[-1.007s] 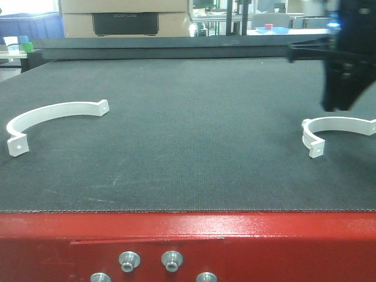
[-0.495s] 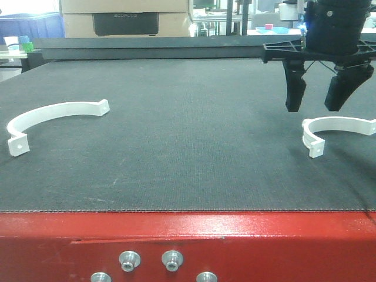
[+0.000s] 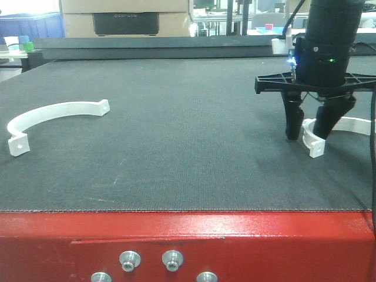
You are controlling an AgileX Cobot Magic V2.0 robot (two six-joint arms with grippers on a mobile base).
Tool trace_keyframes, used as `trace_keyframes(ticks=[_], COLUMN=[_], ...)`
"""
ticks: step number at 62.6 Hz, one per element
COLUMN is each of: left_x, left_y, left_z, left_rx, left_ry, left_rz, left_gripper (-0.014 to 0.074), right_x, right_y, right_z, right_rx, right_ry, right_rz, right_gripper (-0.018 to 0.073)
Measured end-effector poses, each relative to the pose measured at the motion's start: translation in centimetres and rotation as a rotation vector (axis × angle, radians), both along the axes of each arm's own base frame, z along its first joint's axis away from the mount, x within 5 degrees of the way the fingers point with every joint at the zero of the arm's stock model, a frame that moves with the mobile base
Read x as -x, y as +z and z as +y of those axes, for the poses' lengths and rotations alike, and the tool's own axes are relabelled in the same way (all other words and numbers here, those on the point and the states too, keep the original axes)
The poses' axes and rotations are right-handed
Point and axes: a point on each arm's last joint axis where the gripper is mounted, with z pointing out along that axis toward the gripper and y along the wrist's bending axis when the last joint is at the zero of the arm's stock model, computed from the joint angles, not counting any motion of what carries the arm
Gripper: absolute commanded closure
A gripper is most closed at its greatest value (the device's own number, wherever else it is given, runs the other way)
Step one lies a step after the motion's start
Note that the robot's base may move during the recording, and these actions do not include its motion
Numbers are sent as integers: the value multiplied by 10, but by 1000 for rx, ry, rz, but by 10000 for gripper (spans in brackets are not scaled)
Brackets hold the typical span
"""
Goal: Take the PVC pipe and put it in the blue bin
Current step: 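Grasp the white clamp nearest the right gripper and lift it, then grasp the white clamp nearest the left gripper and lift it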
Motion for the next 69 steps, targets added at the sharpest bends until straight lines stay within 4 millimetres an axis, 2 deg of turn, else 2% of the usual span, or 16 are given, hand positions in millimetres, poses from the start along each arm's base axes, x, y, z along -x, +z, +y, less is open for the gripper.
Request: trace_keyframes(ticks=[6, 8, 21, 27, 34, 41, 47, 54, 60, 69], left_x=[0, 0, -4, -15, -34, -62, -87, -113, -130, -143], left_y=[0, 0, 3, 8, 14, 16, 12, 2, -8, -24], left_z=[0, 0, 1, 2, 4, 9, 11, 11, 11, 11], left_rx=[0, 0, -20, -44, -92, -164, -207, -223, -229, -233], left_ry=[0, 0, -15, -31, -46, -56, -61, -63, -65, -69], left_rz=[0, 0, 34, 72, 94, 89, 92, 97, 108, 152], left_gripper=[708, 708, 708, 708, 708, 708, 708, 702, 618, 377], right_x=[-1, -1, -1, 3, 10, 23, 37, 50, 58, 61], right_y=[-4, -3, 0, 9, 32, 67, 97, 123, 135, 137], right_z=[0, 1, 1, 0, -1, -4, -6, -9, -10, -11], right_rx=[-3, -4, -1, 3, 0, -10, -21, -30, -34, -32], right_ry=[-5, -5, -2, 11, 34, 41, 44, 49, 54, 57], right_rz=[8, 5, 19, 32, -5, -77, -146, -212, -243, -239], right_gripper=[702, 729, 727, 727, 727, 727, 727, 727, 727, 727])
